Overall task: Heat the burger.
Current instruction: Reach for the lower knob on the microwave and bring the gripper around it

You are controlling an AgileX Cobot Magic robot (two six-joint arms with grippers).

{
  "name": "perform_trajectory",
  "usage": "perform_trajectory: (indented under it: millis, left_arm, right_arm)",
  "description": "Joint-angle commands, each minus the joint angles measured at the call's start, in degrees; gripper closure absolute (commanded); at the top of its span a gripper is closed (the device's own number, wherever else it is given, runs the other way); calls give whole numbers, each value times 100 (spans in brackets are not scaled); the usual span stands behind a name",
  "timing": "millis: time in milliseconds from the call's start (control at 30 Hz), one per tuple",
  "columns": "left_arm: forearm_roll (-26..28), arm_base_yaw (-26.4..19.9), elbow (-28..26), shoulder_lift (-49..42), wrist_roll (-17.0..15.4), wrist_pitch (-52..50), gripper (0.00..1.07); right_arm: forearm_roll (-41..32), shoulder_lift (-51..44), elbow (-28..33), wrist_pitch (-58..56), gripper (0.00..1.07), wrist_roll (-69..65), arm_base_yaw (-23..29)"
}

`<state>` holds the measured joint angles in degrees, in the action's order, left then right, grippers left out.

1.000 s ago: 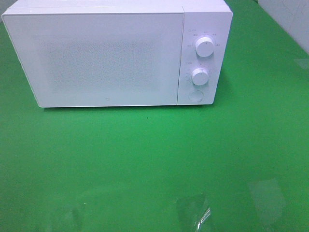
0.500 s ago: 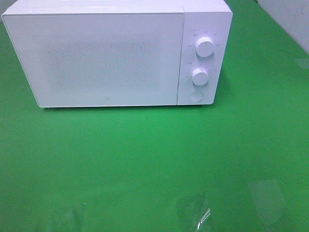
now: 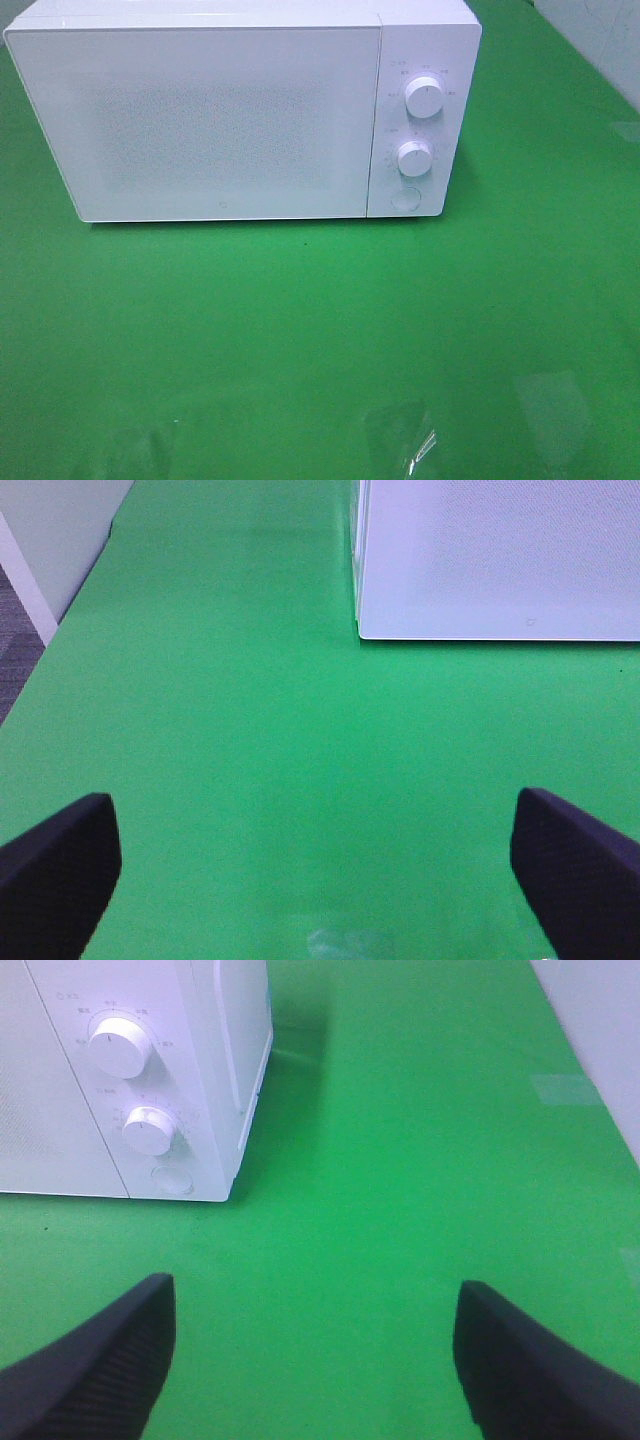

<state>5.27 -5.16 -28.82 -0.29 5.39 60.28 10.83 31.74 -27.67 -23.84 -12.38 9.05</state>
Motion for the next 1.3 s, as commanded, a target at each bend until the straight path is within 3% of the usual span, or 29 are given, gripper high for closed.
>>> perform_trajectory:
  millis: [33, 867, 1167, 1233, 1267, 1300]
  left_arm:
    - [23, 0, 23, -115, -6, -86, 9]
    - [23, 0, 23, -115, -6, -86, 9]
    - [23, 0, 23, -115, -6, -86, 9]
    - [23, 0, 23, -115, -6, -86, 9]
    - [23, 0, 23, -115, -6, -86, 9]
    - [23, 0, 23, -115, -6, -86, 9]
  right_arm:
    - [23, 218, 23, 304, 34, -46, -29]
    - [-6, 2607, 80, 3799, 33, -63, -23]
    - [-1083, 3237, 390, 5151, 33, 1008, -6]
    - [-1473, 3317, 521, 5495, 33, 1329, 92]
    - [-2000, 3415, 630, 5919, 33, 1828, 292]
    - [-2000, 3415, 630, 5919, 33, 1828, 292]
